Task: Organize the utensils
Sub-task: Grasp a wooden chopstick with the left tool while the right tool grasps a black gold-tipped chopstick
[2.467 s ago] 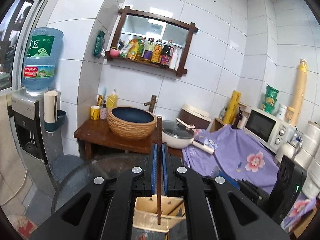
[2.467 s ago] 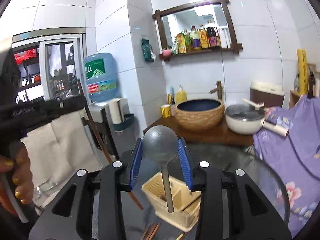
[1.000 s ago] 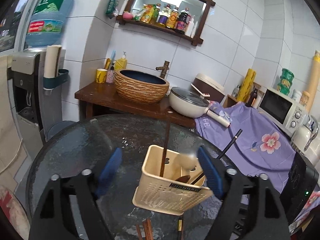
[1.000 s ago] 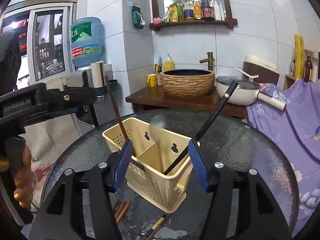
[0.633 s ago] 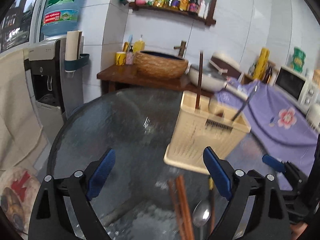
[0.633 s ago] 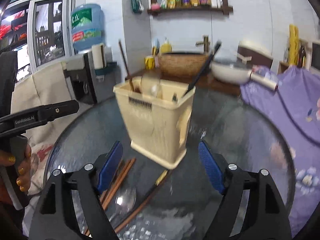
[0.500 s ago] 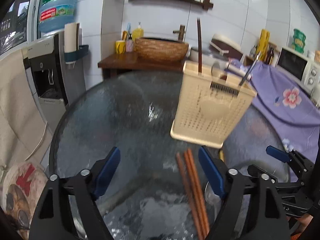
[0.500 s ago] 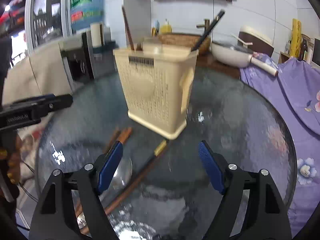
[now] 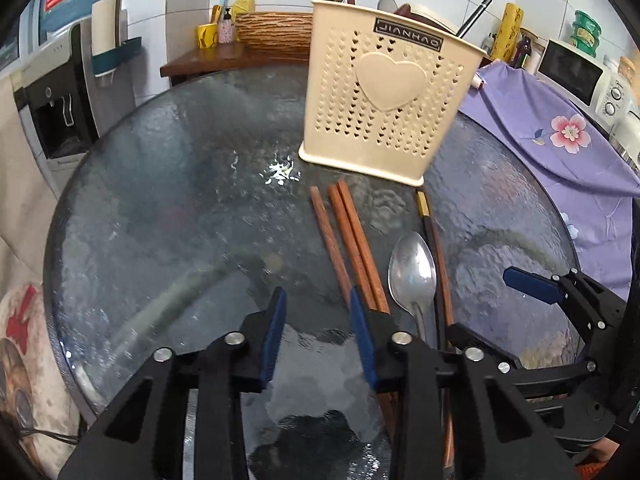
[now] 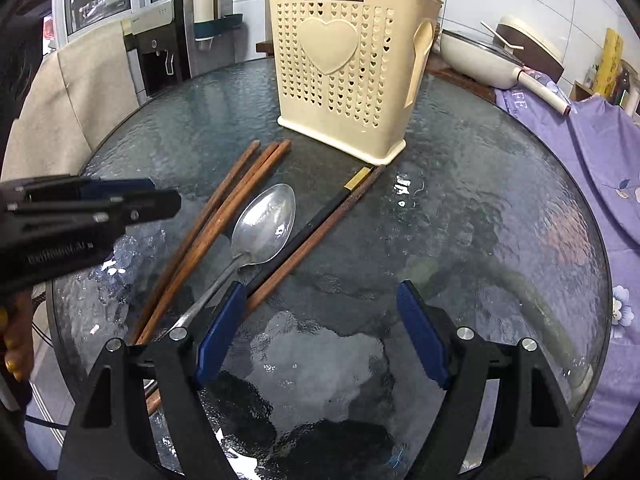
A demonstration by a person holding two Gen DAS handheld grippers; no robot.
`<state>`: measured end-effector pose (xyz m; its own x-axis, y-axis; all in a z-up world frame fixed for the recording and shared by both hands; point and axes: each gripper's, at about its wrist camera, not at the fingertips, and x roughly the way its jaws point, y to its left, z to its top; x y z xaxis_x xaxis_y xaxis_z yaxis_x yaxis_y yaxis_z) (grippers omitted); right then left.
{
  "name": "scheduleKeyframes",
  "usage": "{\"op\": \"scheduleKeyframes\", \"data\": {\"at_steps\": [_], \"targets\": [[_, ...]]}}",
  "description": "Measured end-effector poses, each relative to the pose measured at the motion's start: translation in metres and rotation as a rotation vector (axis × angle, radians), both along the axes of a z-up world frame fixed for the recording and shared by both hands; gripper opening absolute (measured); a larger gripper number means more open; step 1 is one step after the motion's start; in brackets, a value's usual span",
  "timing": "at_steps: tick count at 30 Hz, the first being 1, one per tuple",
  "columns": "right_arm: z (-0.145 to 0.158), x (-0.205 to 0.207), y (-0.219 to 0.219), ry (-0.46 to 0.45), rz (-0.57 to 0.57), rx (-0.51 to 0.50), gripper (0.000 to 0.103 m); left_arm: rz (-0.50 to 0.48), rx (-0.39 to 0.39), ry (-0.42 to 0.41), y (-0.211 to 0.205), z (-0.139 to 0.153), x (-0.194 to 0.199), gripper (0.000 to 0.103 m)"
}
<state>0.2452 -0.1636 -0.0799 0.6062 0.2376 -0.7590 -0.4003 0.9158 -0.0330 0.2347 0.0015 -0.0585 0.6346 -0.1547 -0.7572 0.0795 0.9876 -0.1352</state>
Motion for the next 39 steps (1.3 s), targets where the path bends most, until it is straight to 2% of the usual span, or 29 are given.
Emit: {"op": "scheduleKeyframes", "data": {"at_steps": [9, 11, 12, 14, 15, 18, 25, 31, 36, 39], "targets": [[0.004, 0.006, -0.002, 0.056, -0.019, -0.009, 0.076, -0.015, -0.008, 0.022, -0.01, -0.006, 0.0, 0.031], [0.006, 0.008, -0.005, 0.035, -0.064, -0.09, 0.067, -0.014, -0.01, 0.026, -0.01, -0.007, 0.0, 0.031], [0.006, 0.008, -0.008, 0.032, -0.074, -0.102, 0.067, -0.015, -0.011, 0.028, -0.011, -0.007, 0.001, 0.031], [0.008, 0.01, -0.017, 0.059, -0.078, -0.04, 0.067, -0.014, -0.013, 0.03, -0.011, -0.008, 0.002, 0.031], [0.01, 0.011, -0.021, 0.083, -0.073, 0.037, 0.067, -0.013, -0.015, 0.031, -0.01, -0.008, 0.003, 0.031], [0.012, 0.01, -0.016, 0.09, -0.057, 0.082, 0.067, -0.011, -0.023, 0.029, -0.011, -0.007, 0.004, 0.031], [0.004, 0.004, 0.008, 0.103, -0.009, 0.054, 0.067, -0.013, -0.018, 0.031, -0.012, -0.007, 0.004, 0.031], [0.004, 0.006, -0.008, 0.12, -0.035, 0.005, 0.067, -0.011, -0.026, 0.04, -0.01, -0.01, 0.008, 0.031], [0.002, 0.013, -0.022, 0.133, -0.073, 0.01, 0.067, -0.02, -0.027, 0.043, -0.013, -0.01, 0.014, 0.03], [0.003, 0.019, -0.025, 0.149, -0.078, 0.055, 0.067, -0.024, -0.021, 0.05, -0.015, -0.01, 0.02, 0.025]]}}
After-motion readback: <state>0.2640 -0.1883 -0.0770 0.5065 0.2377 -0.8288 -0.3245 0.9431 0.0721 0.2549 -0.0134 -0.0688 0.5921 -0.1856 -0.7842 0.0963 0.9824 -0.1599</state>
